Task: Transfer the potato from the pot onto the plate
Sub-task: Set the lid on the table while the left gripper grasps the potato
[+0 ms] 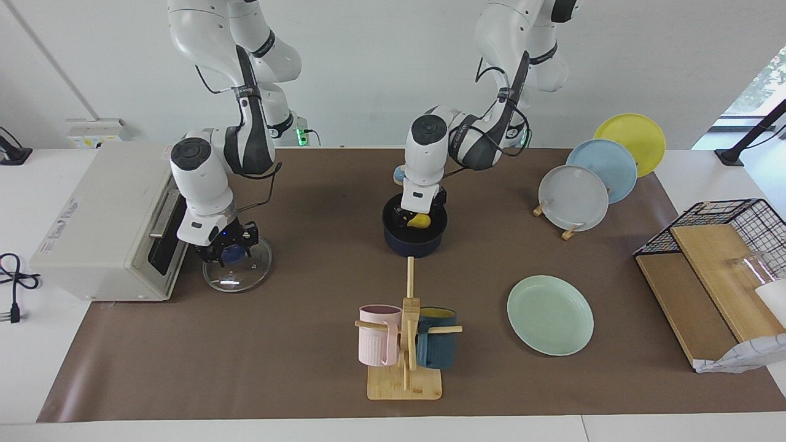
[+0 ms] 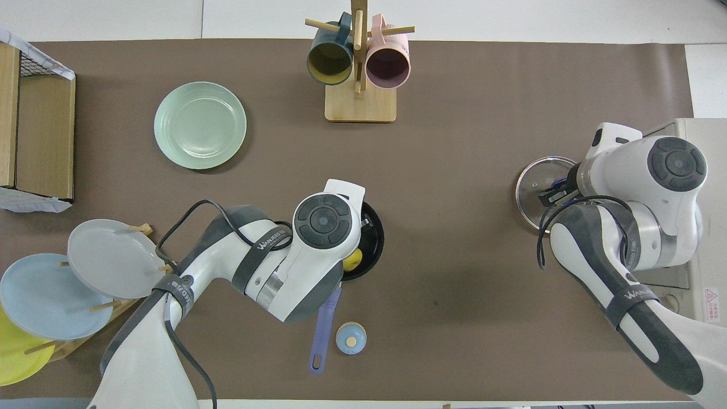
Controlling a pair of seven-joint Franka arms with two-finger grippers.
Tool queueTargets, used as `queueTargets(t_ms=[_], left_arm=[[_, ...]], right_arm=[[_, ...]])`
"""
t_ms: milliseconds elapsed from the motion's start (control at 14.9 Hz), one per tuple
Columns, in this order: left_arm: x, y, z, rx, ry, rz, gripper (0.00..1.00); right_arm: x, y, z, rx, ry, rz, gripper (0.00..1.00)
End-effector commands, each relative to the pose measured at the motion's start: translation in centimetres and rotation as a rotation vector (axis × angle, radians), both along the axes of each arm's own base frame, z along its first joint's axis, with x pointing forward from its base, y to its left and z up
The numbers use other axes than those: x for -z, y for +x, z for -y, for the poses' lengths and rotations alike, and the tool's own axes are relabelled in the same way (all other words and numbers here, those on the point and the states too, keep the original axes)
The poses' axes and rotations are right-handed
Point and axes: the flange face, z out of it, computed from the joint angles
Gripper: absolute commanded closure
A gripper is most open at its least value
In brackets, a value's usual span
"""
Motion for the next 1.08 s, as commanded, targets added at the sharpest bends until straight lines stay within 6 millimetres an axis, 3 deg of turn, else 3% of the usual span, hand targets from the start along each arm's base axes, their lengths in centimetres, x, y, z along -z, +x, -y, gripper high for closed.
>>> queueTargets(t_ms=[0,135,202,336,605,740,1009], left_arm=[[0.5,-0.6,0.3,-0.03,-0.022,0.013,0.0],[0.6,-0.7,0.3,-0.032,-0.02,0.011,0.0],[0.9,-0.8,0.1,-0.032,-0.016,0.006,0.0],[1.0,-0.9,0.1,-0.03,-0.015,0.005,0.0],[1.1,-0.9,0.1,-0.026,-0.014,0.004,0.02],[1.1,-0.9,0.1,-0.024,-0.013,0.003,0.14],[1.1,-0.9,0.0,-0.019,-0.01,0.0,0.51]], right_arm=[[-0.3,-1.1,0.4,-0.016,-0.001,0.013,0.33],[-0.4,-1.1,0.4,-0.015,-0.001,0.015,0.31],[-0.4,-1.1,0.3,-0.016,-0.001,0.015,0.25],[-0.6,-0.9,0.3,-0.016,-0.002,0.018,0.0],[-2.5,0.3,0.1,-0.015,-0.003,0.031,0.0],[-4.3,1.0,-0.2,-0.006,0.003,0.01,0.0],[-9.1,1.8,-1.0,0.037,0.036,-0.044,0.0]])
